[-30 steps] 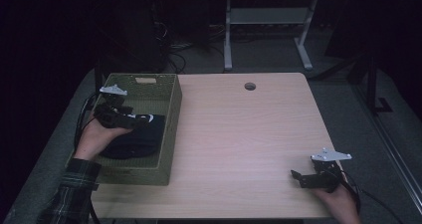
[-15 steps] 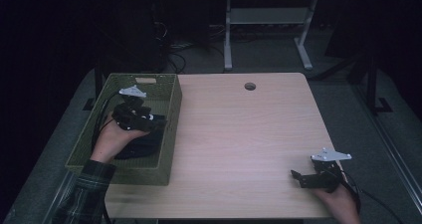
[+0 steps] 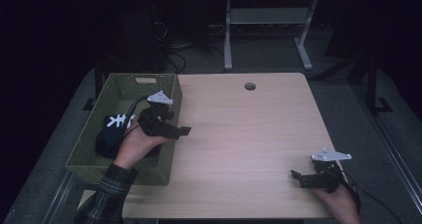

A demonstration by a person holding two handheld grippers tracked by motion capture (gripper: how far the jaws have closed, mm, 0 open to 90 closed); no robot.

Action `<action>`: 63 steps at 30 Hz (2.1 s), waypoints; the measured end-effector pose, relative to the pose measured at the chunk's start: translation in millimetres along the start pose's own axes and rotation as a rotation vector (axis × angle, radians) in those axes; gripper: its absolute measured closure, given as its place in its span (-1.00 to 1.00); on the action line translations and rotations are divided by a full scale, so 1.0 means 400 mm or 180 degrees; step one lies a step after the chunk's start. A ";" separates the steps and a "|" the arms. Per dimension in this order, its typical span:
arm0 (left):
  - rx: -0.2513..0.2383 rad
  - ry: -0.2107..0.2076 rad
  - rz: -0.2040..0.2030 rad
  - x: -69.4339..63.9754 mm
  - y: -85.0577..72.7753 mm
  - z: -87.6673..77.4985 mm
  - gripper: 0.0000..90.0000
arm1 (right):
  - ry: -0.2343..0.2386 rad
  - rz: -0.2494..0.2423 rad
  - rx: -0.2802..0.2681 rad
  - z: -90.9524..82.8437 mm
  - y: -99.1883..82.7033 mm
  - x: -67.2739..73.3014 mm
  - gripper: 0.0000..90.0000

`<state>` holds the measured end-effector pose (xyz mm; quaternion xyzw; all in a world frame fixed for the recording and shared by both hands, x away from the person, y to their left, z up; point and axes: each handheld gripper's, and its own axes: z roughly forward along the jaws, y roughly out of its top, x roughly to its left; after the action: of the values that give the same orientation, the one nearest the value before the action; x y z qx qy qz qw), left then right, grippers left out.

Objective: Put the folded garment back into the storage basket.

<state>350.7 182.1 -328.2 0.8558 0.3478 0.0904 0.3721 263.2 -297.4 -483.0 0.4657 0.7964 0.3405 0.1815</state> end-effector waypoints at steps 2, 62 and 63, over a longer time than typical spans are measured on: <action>0.0010 -0.0022 0.0011 -0.020 0.002 0.016 -0.69 | 0.0001 0.0001 0.0000 0.000 0.000 0.000 -0.86; 0.0191 -0.0109 0.0442 -0.199 -0.167 0.364 -0.72 | 0.0001 0.0000 0.0000 0.000 0.000 0.000 -0.86; 0.0189 -0.0093 0.0476 -0.200 -0.171 0.368 -0.72 | 0.0001 0.0001 0.0001 0.000 0.000 0.000 -0.86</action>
<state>316.1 77.3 -471.7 0.8913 0.2800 0.0951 0.3438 263.1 -297.3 -483.0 0.4658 0.7964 0.3405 0.1812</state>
